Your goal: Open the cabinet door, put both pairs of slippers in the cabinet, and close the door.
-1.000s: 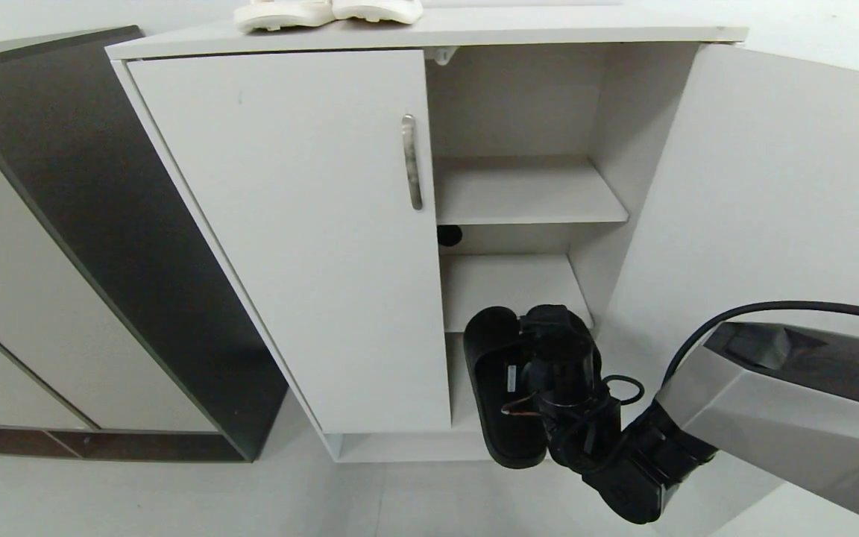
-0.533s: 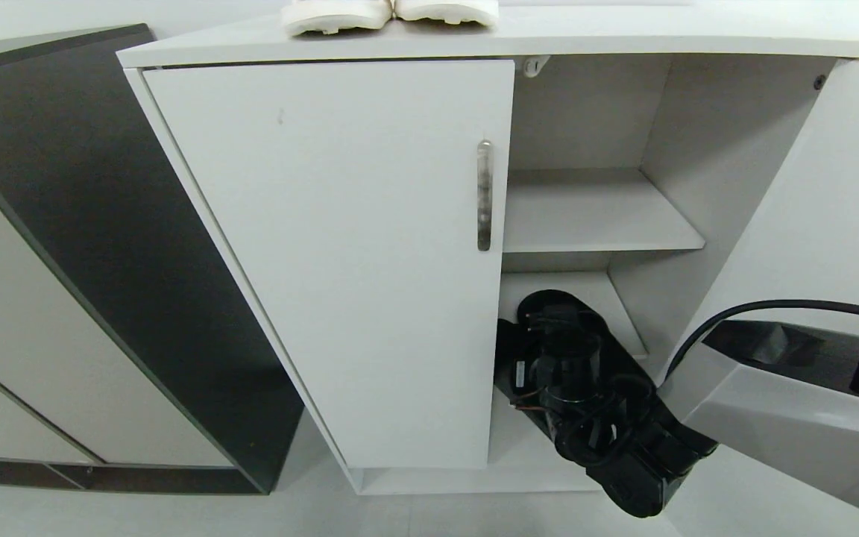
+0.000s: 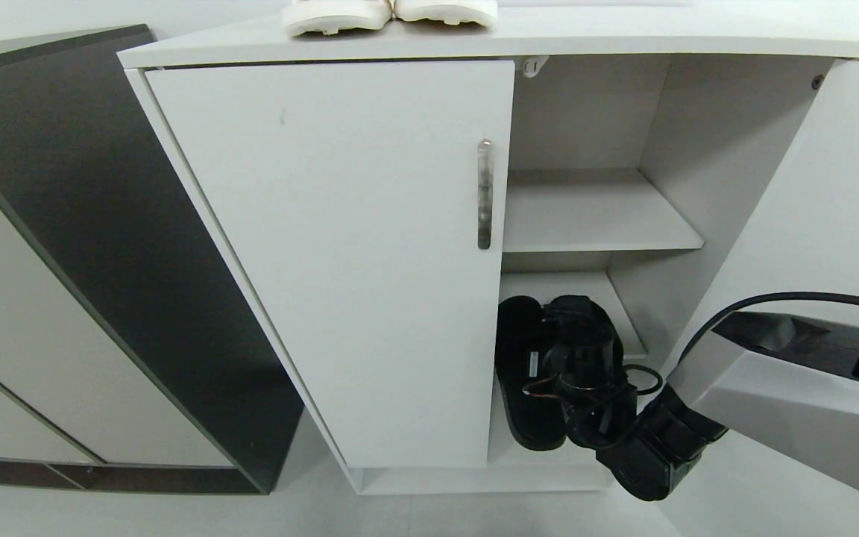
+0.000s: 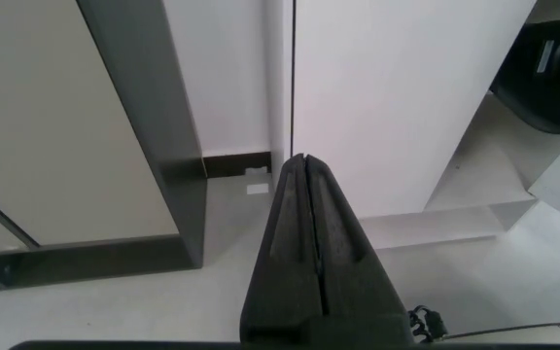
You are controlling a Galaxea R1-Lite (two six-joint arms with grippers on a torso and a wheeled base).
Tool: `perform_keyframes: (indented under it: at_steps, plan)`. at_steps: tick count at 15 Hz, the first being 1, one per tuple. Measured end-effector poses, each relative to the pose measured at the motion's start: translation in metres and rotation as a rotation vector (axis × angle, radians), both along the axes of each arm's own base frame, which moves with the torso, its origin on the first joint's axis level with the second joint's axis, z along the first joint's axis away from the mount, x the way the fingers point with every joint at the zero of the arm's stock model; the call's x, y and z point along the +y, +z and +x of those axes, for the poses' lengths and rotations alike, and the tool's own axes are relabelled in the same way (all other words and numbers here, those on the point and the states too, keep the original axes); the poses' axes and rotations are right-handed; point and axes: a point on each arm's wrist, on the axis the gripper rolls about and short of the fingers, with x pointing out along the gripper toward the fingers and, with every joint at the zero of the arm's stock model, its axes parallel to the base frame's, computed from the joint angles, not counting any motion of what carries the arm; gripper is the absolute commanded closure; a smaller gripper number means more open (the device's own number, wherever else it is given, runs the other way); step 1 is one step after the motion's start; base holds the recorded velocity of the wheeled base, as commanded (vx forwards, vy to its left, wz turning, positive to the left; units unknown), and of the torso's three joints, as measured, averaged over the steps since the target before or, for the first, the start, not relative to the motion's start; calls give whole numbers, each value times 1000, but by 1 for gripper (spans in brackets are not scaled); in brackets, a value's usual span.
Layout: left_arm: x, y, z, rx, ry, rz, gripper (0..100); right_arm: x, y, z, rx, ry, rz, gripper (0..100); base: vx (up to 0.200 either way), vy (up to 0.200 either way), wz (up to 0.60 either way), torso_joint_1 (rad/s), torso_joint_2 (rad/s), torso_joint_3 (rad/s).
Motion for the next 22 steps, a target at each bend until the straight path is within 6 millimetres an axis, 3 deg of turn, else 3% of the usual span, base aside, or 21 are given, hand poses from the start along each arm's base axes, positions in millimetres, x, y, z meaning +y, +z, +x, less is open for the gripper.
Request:
perform_keyframes:
  at_steps: [2,7,13,17,22]
  plan:
    - [0,0,0,0,0,0,100,-3,1,2,-2,-9,2,100,0,0,0,0,0,0]
    - [0,0,0,1,-1,0,100,-4,2,5,-8,-12,5,100,0,-200,0,0,1,3]
    - [0,0,0,0,-1,1,100,0,2,2,-6,32,13,100,0,0,0,0,0,0]
    - [0,0,0,0,0,1,100,1,-1,1,-4,51,19,100,200,0,0,-2,2,4]
    - [0,0,0,0,0,0,100,3,-12,4,-1,48,19,100,0,0,0,0,0,0]
